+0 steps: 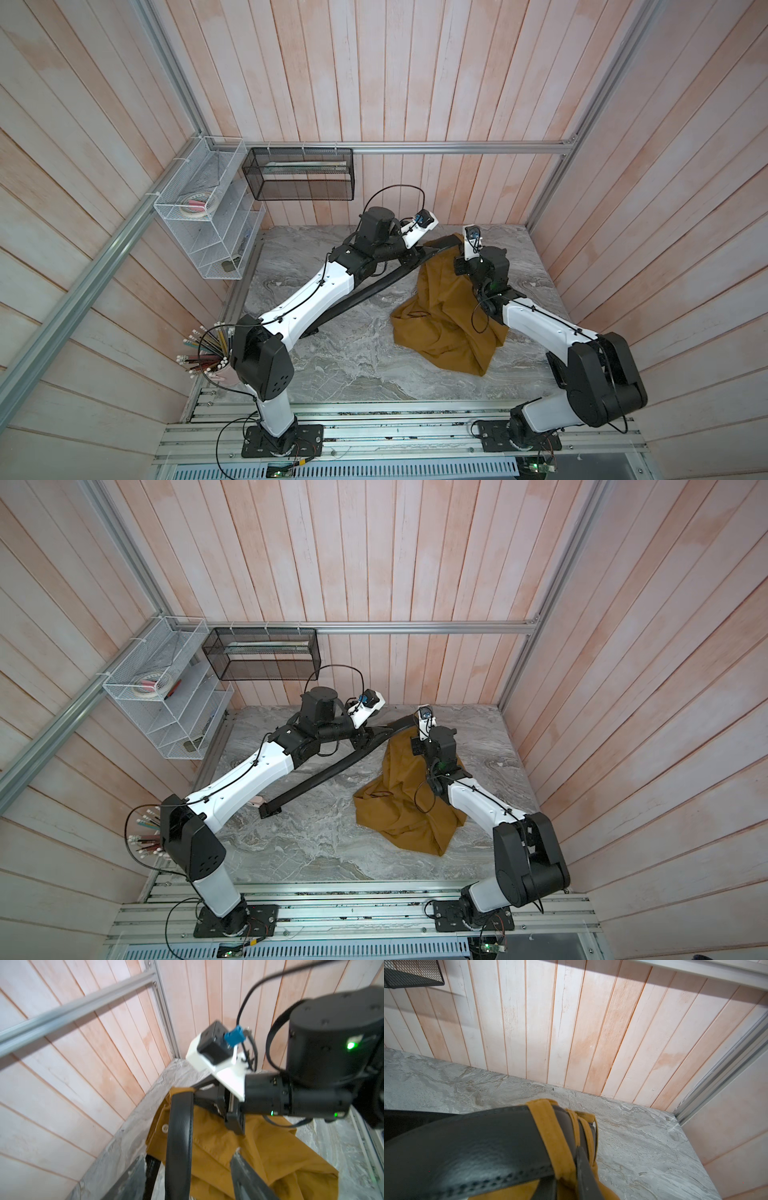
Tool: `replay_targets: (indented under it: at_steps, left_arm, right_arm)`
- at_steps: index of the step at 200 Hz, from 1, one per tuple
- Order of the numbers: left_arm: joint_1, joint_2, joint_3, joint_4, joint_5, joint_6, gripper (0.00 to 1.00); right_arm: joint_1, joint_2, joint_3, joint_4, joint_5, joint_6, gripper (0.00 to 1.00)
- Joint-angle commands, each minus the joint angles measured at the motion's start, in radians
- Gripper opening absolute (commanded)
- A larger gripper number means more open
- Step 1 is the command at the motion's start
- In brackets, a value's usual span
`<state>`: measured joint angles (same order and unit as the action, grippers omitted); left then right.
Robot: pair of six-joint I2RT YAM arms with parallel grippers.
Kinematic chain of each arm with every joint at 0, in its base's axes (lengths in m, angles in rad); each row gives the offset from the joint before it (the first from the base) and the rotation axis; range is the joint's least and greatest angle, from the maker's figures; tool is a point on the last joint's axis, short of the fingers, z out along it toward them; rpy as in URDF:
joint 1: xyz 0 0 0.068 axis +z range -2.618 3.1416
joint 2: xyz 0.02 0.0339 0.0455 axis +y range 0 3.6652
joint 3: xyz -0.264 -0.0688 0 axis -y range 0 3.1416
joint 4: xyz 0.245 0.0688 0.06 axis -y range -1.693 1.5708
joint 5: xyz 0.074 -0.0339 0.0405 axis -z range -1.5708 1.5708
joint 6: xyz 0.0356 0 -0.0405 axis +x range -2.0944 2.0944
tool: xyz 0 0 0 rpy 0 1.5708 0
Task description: Remove the belt from the trousers
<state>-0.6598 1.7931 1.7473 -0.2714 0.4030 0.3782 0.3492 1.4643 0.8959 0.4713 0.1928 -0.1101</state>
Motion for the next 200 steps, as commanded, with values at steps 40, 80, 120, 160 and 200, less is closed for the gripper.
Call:
replay_targets:
  at_steps: [40, 80, 120, 160, 200]
  left_arm:
    - [-0.035, 0.328, 0.455, -0.342, -0.082, 0.013, 0.67]
    - [-0.049, 0.461, 0.696, -0.472, -0.028, 0.005, 0.59]
    - [-0.049, 0.422, 0.656, -0.491, 0.035, 0.019, 0.25]
    - [-0.046, 0.418, 0.624, -0.519, 0.084, 0.031, 0.35]
    - [-0.047, 0.428, 0.593, -0.472, 0.046, 0.041, 0.70]
  right_arm:
    - [-0.004, -0.127, -0.019, 0.043, 0.027, -0.018, 0.00]
    - [-0.006, -0.153, -0.032, 0.037, 0.036, -0.023, 0.00]
    - [-0.023, -0.144, -0.022, 0.036, 0.046, -0.009, 0.00]
    - [-0.024, -0.139, -0.005, 0.043, 0.041, -0.008, 0.00]
    - [-0.024, -0.150, -0.014, 0.045, 0.017, -0.007, 0.00]
